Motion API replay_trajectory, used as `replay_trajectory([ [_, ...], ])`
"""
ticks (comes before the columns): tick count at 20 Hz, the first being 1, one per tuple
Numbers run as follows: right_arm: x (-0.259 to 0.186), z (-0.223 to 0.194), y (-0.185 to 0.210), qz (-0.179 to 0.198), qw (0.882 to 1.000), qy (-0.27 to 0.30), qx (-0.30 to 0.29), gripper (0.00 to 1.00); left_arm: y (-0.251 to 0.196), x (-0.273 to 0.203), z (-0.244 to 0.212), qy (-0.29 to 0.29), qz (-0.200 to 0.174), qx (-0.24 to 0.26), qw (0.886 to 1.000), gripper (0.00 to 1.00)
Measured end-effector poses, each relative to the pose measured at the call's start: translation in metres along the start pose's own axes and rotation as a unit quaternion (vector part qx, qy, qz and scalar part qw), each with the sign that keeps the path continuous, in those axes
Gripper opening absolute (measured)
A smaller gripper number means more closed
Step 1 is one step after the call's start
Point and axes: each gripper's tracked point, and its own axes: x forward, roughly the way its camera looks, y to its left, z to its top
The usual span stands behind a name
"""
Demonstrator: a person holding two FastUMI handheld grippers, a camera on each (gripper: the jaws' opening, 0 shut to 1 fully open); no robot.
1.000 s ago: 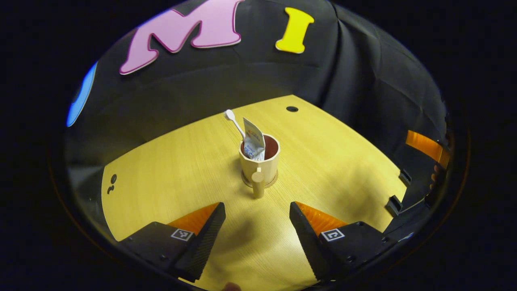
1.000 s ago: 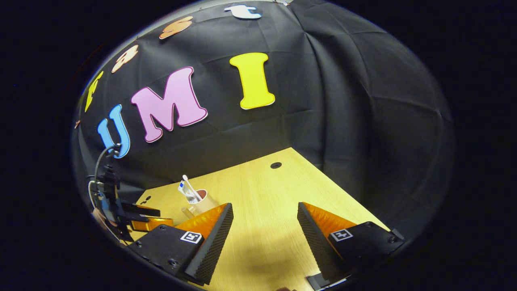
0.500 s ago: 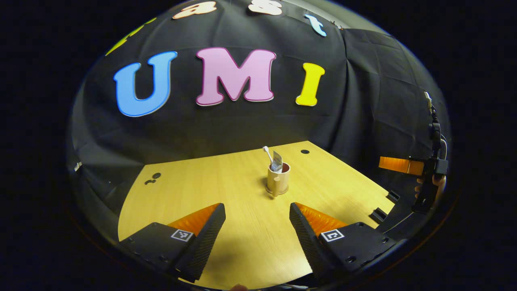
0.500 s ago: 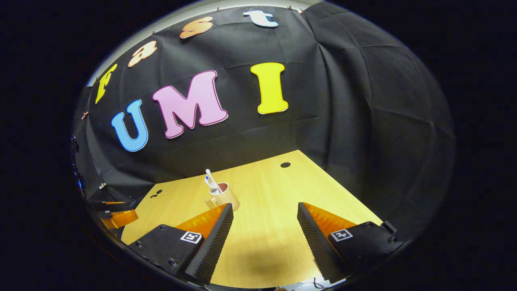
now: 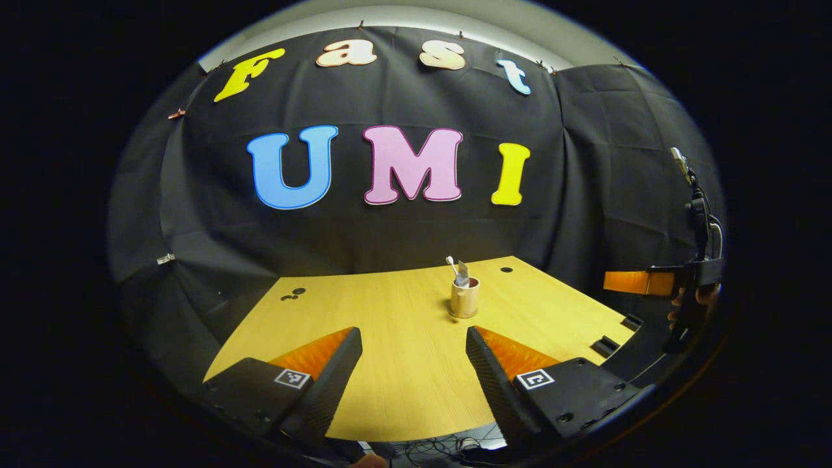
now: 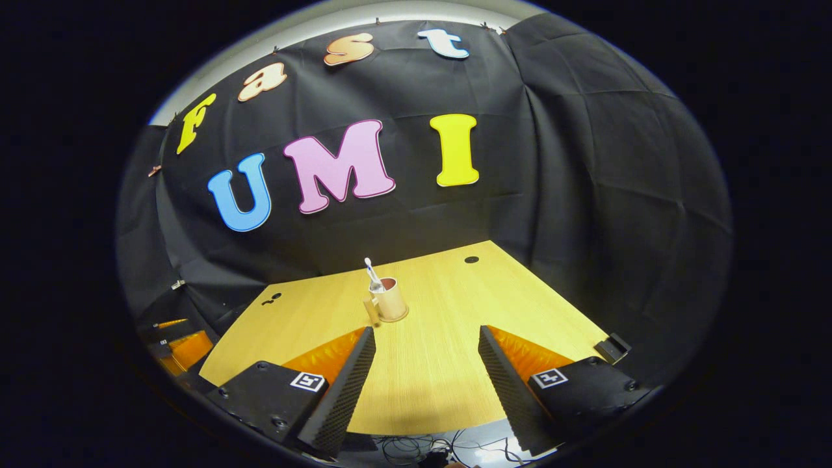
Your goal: Put the toothbrush and toothpaste on the desktop into the cup, then pick up the cup and place it on the coaster on the desktop.
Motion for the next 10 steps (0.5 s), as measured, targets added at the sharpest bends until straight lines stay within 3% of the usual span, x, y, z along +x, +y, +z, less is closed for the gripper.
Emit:
replay_trajectory([
  [5, -0.029, -0.021, 0.013, 0.003, 1.0, 0.016, -0.014, 0.98, -0.006, -0.022, -0.011, 0.012, -0.005, -0.019, 1.0, 0.99],
  [10, -0.038, -0.054, 0.015, 0.008, 0.998, 0.057, -0.007, 0.98, 0.003, -0.038, -0.029, 0.019, 0.029, -0.043, 0.998, 0.99],
])
